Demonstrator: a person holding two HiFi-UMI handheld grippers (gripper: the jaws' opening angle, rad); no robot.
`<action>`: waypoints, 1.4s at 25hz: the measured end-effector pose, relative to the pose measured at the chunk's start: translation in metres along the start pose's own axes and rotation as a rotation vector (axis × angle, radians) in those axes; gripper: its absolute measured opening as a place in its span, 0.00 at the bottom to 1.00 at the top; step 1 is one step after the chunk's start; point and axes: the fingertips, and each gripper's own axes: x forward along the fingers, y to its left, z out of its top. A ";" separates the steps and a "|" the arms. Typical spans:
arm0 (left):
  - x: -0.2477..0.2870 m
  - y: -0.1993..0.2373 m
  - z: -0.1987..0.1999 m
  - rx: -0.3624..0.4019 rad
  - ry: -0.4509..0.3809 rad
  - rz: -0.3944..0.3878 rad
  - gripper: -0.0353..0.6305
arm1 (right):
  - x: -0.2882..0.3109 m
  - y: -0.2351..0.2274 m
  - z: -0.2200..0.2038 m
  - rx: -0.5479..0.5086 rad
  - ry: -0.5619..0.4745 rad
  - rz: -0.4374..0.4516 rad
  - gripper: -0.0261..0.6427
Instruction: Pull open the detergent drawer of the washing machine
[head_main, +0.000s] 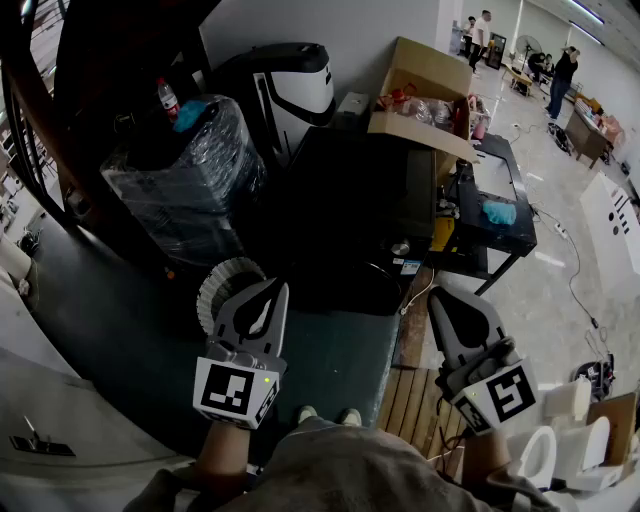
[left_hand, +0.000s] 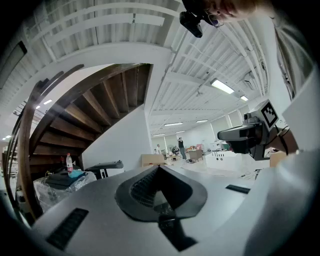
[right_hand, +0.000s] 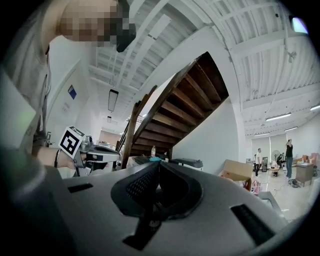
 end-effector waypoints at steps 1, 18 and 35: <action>-0.001 -0.001 0.000 0.004 0.002 0.002 0.08 | -0.001 0.000 0.001 0.002 -0.002 0.000 0.08; 0.000 -0.021 0.001 -0.007 -0.008 0.030 0.08 | -0.013 -0.011 -0.010 0.025 -0.004 0.037 0.08; 0.017 0.014 -0.016 -0.063 -0.006 0.091 0.62 | 0.026 -0.018 -0.027 0.049 0.022 0.067 0.08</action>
